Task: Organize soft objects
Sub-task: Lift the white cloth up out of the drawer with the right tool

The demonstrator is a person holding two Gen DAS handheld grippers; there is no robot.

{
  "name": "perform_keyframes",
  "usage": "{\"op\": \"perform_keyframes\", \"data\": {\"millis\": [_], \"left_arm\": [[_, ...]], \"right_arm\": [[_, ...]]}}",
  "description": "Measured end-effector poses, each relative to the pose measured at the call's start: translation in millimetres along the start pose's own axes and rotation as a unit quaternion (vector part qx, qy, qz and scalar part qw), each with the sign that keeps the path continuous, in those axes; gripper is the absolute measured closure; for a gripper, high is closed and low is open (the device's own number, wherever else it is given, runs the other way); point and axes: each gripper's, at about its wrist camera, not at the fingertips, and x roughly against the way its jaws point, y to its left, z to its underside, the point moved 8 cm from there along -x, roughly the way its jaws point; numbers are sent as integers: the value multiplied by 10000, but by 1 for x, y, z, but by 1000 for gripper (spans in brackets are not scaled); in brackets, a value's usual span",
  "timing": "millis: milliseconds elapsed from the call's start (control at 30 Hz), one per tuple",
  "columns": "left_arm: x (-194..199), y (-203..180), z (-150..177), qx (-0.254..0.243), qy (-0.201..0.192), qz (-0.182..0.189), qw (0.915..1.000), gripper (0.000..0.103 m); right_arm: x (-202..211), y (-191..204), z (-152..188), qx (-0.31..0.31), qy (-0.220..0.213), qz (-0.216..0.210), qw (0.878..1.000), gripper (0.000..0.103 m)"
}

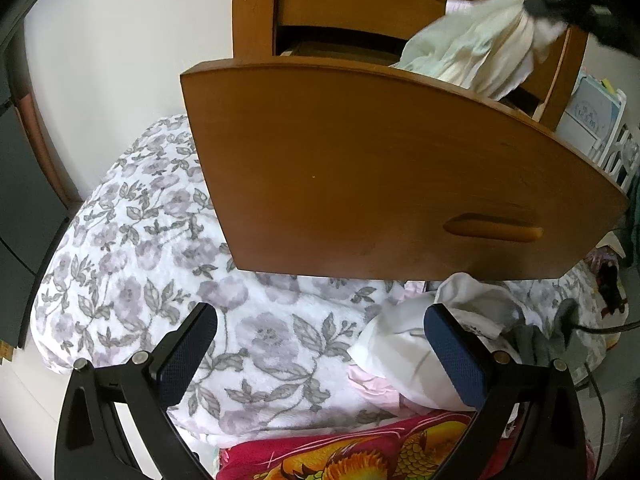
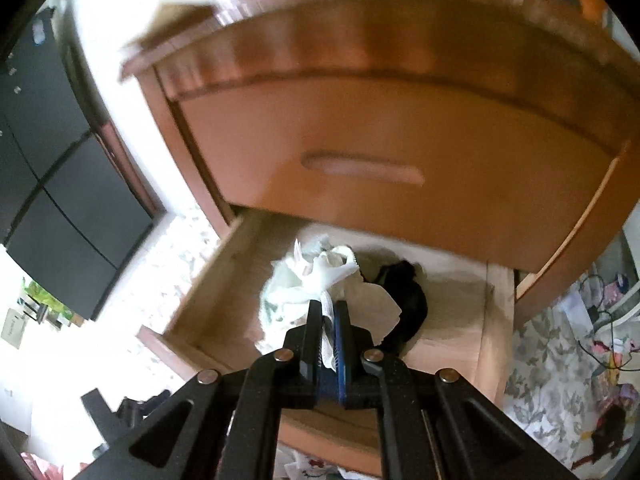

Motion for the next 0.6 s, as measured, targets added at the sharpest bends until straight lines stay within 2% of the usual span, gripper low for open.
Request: {"op": "perform_keyframes", "data": {"millis": [133,367,600], "left_arm": [[2,-1,0,-30,-22,-47,10000,0],[5,-3,0,-95,-71,-125,9999,0],[2,-2,0,-99,-55,-154,9998,0]], "right_arm": [[32,9,-9,58,-366,-61,9993,97],[71,18,-13,109,-755,-90,9970,97],[112,30,-19,150,-1335,-209,9907,97]]}}
